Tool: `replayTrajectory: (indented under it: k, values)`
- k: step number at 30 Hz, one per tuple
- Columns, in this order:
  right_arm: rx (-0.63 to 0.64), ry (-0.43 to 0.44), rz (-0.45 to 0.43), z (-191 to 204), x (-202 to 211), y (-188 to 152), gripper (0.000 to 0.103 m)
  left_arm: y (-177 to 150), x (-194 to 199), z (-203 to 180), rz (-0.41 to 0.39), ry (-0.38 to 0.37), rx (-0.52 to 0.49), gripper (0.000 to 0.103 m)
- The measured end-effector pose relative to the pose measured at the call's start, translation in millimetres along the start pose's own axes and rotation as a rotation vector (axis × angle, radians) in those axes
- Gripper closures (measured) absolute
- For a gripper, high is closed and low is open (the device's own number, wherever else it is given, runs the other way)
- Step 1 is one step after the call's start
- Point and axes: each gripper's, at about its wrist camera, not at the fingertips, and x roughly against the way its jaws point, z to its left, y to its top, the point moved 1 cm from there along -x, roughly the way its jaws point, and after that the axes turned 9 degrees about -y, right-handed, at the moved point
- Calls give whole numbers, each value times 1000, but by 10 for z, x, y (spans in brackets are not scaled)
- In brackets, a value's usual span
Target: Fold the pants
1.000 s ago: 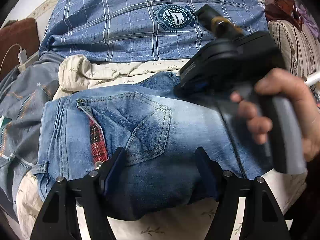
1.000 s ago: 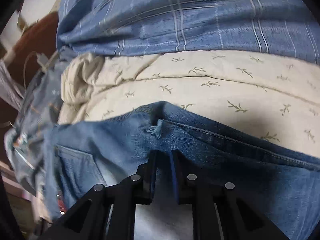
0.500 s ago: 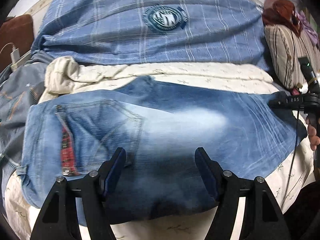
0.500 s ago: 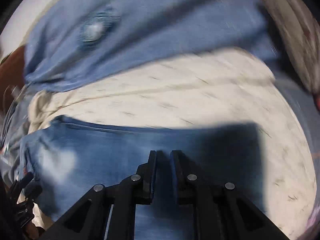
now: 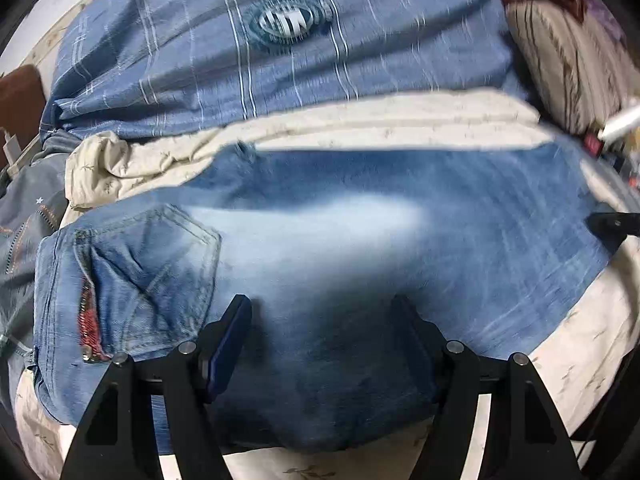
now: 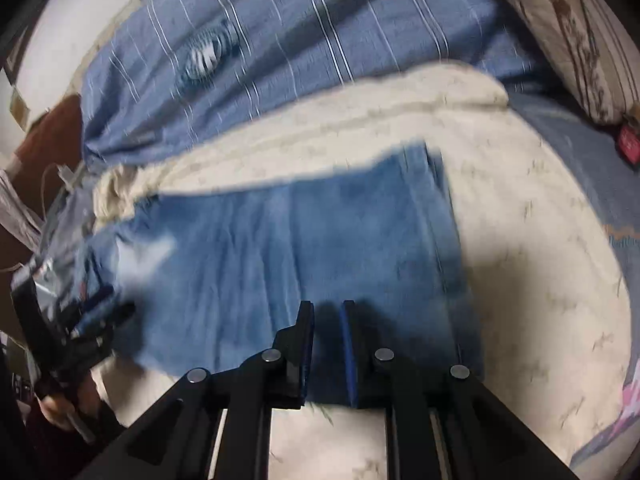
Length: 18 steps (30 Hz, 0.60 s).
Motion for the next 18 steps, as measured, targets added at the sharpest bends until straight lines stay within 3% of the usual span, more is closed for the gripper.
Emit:
replayTrajectory:
  k: [6, 10, 12, 18]
  values:
    - [-14, 85, -47, -130, 215, -169, 87, 40, 14, 24, 2, -8, 43, 30]
    - [-5, 37, -17, -138, 120, -224, 87, 68, 96, -60, -52, -11, 25, 30]
    - [-7, 42, -6, -164, 102, -207, 87, 52, 9, -127, -8, -6, 9, 30]
    - [-78, 64, -127, -241, 316, 90, 87, 59, -10, -295, -21, -5, -27, 30]
